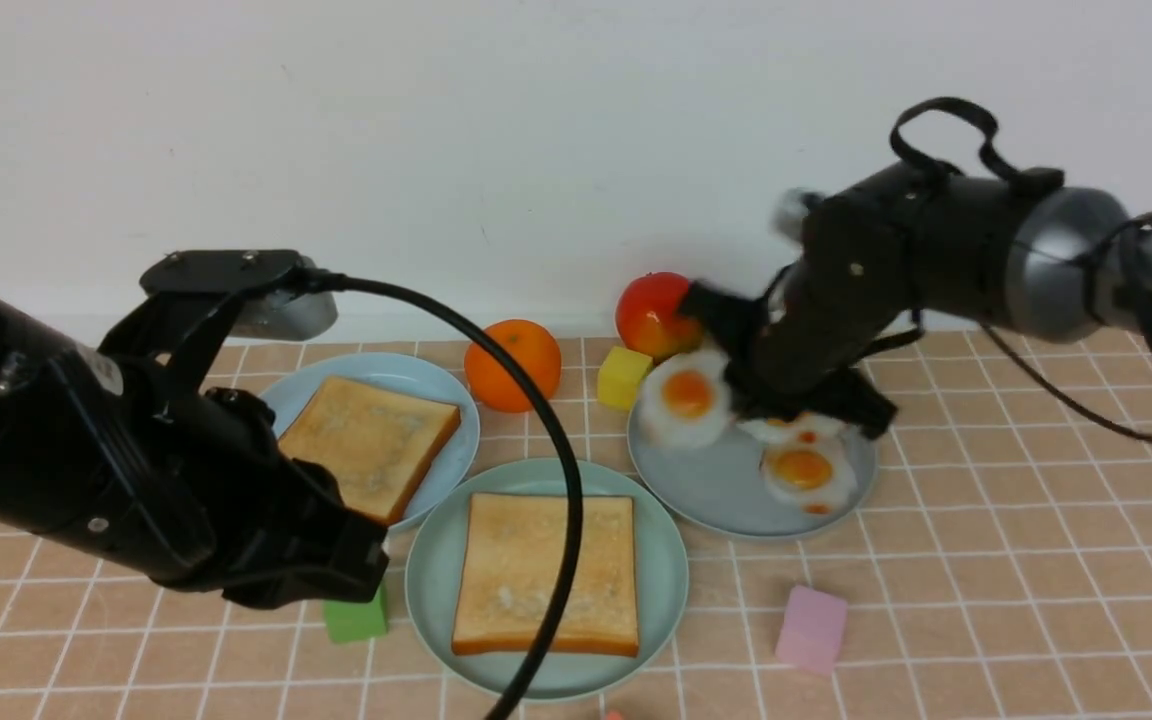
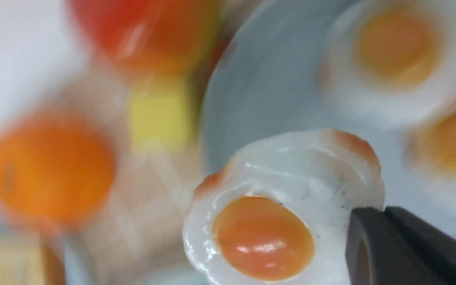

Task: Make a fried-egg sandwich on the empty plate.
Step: Use the right arm to place the fried egg on the slice of bread in the middle

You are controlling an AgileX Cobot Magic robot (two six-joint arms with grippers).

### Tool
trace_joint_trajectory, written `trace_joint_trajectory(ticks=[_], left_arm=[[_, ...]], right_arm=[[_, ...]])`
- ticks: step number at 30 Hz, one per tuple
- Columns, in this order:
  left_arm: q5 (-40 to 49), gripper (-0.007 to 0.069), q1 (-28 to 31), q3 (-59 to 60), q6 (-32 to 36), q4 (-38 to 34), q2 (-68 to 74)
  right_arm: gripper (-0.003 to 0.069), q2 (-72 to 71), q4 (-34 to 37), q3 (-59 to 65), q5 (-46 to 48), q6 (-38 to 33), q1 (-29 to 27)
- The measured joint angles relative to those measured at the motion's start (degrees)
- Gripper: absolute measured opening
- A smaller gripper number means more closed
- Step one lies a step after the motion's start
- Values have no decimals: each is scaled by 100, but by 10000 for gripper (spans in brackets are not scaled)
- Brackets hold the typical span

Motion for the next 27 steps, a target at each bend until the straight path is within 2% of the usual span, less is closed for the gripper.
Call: trace_joint_trajectory(ticks=[1,2,5,6,8,15,22,27], left_arm=[[0,94,0,0,0,-7,0],[0,97,0,0,0,-25,0],[0,101,0,0,0,-35,0],[0,102,0,0,0,-35,0],[-5,102,0,0,0,-38,0],[-5,102,0,0,0,-53,0],[-5,110,0,0,0,-69,0],[-5,113,0,0,0,-75,0]], right_arm=[[18,0,48,0,0,-104,18],[18,0,503,0,5,-826,163],[18,0,1467,0,-3,-2154,468],[18,0,1522,0,-3,-2212,479],[18,48,2122,0,-3,-2722,548],[18,500,2479,1,280,-2925,523],[48,588,2291,13,272,-2738,523],[138,559,2187,13,256,-2696,523]])
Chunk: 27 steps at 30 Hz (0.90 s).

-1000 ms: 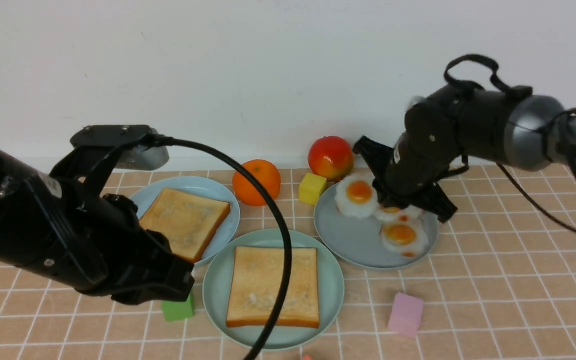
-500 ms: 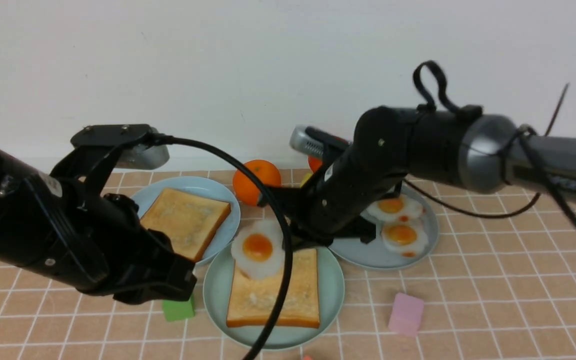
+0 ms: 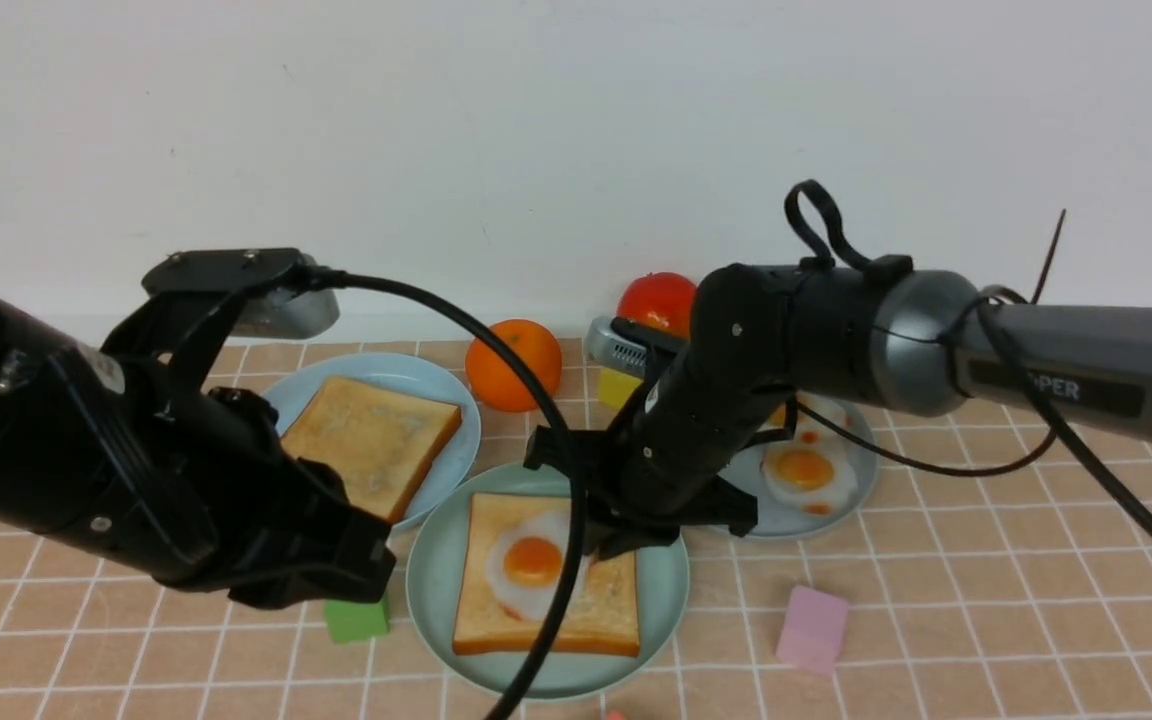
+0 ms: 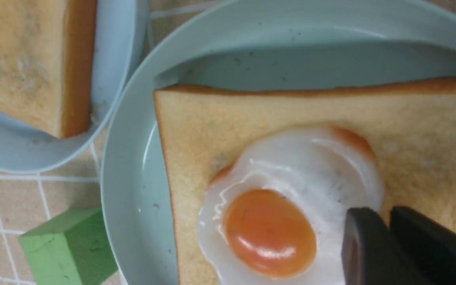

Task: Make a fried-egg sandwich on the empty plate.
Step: Use the right arm to place the fried egg on the slice of bread in the middle, then use the left arm to grab a slice of bread

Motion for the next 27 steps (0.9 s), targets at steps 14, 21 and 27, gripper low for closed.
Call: trace_joint_trajectory(ticks=[14,21,27], left_arm=[[-1197,123,352,-22,-881,285,530],[-966,127,1509,-1057,-1412,319,2020],[-501,167,1800,-2327,-857,511,3322]], right_arm=[[264,-2156,-1132,0,1209,-2337,0],[107,-3233,-566,0,2165,-3341,0],[-13,-3769,742,112,2368,-4739,0]])
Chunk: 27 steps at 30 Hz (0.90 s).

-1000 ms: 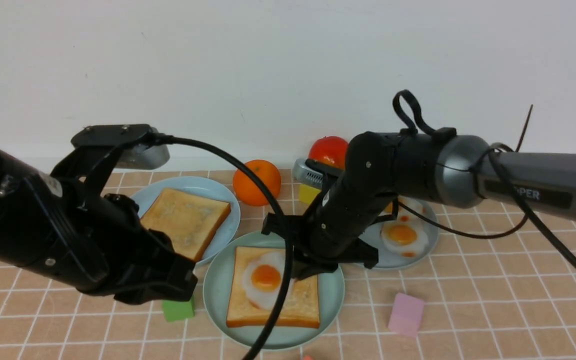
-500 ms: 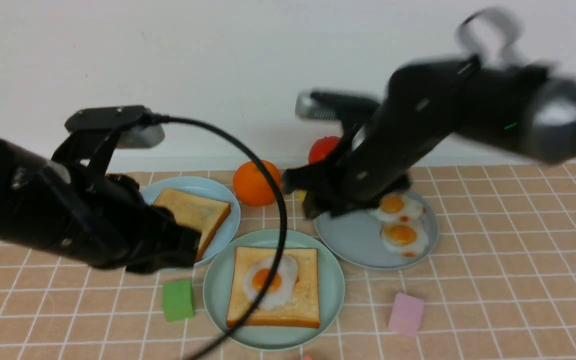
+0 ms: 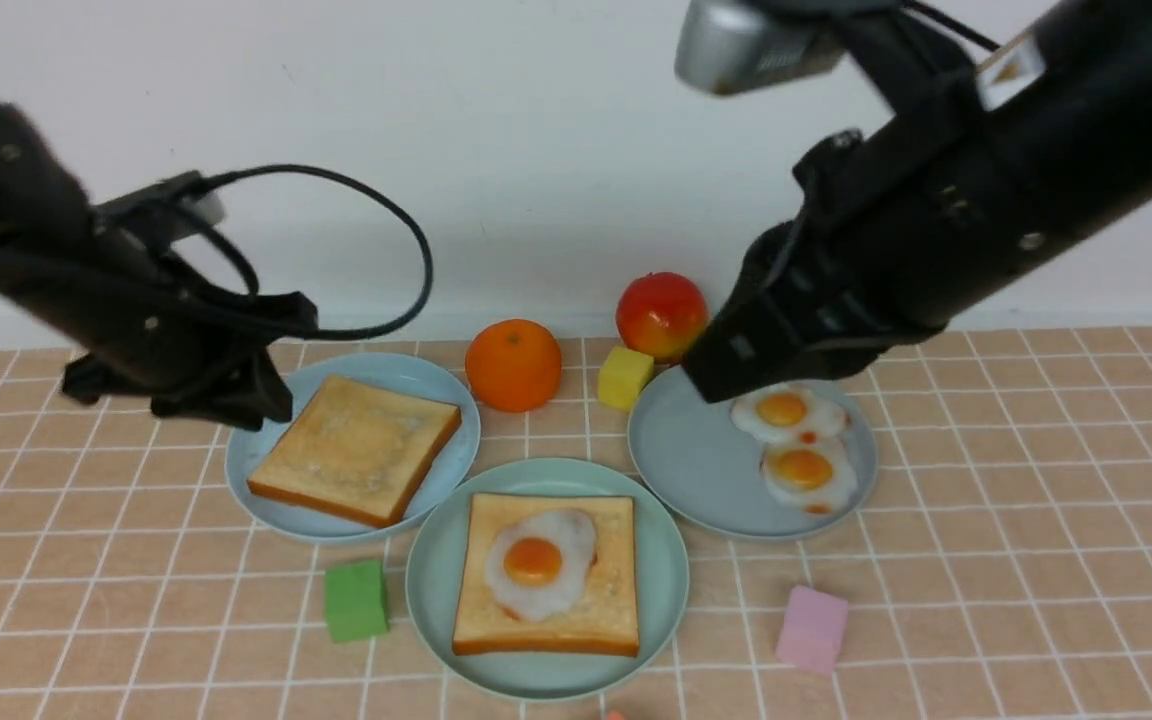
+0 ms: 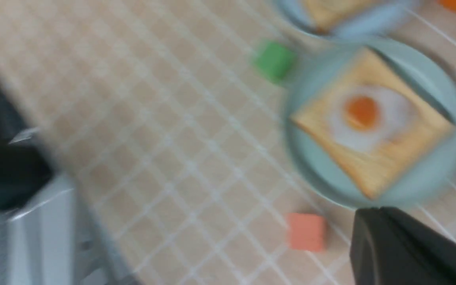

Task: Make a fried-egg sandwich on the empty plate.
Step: Use the left arm to grab a slice of bread

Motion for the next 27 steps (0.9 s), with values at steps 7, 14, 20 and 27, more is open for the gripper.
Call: trace_joint_trajectory(ticks=[7,14,20,27], left_arm=[[123,314,-6,-1228,114,461,1102],[117,360,-6,-1758,260,663,1990],[33,335,-6,-1819,416,676,2350],[85,234,-6,-1853,434,659,2381]], right_arm=[[-14,-761,352,980,-536,-602,0],[-14,-1247,358,1790,-846,-890,0],[-13,-1297,460,1887,-880,-912,0],[-12,-1318,499,1887,-893,-924,0]])
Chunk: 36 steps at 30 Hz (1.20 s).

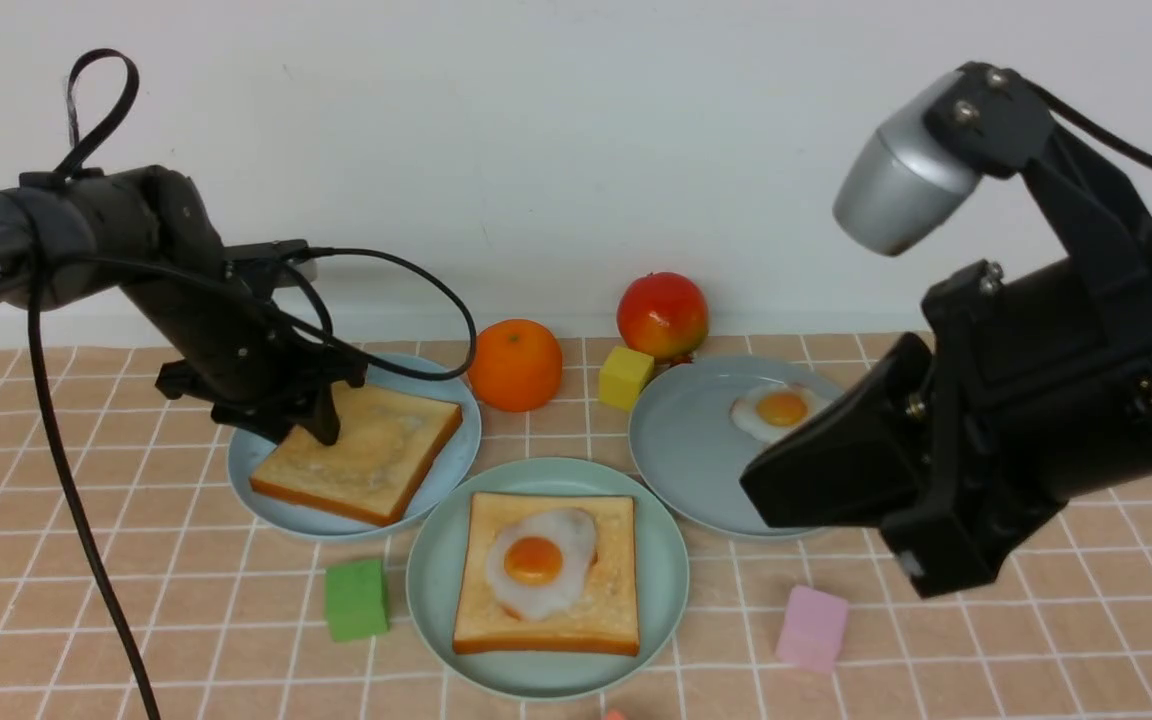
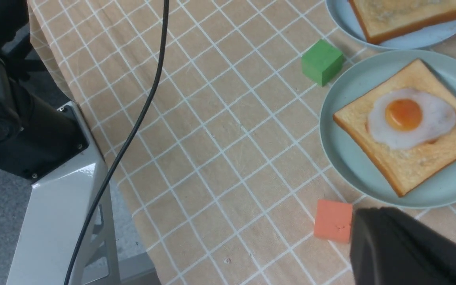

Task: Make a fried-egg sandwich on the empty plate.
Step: Use the left arm to grab a slice of bread, then use the left arm to place a slice of bread on the fried egg in the middle

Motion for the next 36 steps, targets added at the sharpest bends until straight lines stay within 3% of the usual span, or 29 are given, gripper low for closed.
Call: trace_joint_trajectory(ticks=[3,6,8,12,18,26,31,36], left_arm=[[21,166,6,0,6,29,-73],[77,36,6,60,6,109,-319],[148,5,6,95,0,90,-678],[285,6,6,95,-17,-128,-1423],[499,6,-91,793,-630,-1727,-2531],[-789,6,-1045,2896,-674,-2390,-2754],[-1601,6,-1475,3448,-712,-2636,-2566],[-1948,10,-1552,3493,-794,-2743,-2167]], right_arm=[[-9,0,0,0,-4,-13,0],[-9,0,-4,0,-4,-13,0],[-9,0,-6,0,1,-13,0],[-9,0,-11,0,51,-13,0],[-6,0,-33,0,85,-13,0],[0,0,-199,0,108,-18,0],[3,0,-291,0,128,-18,0],[6,0,-291,0,178,-18,0]])
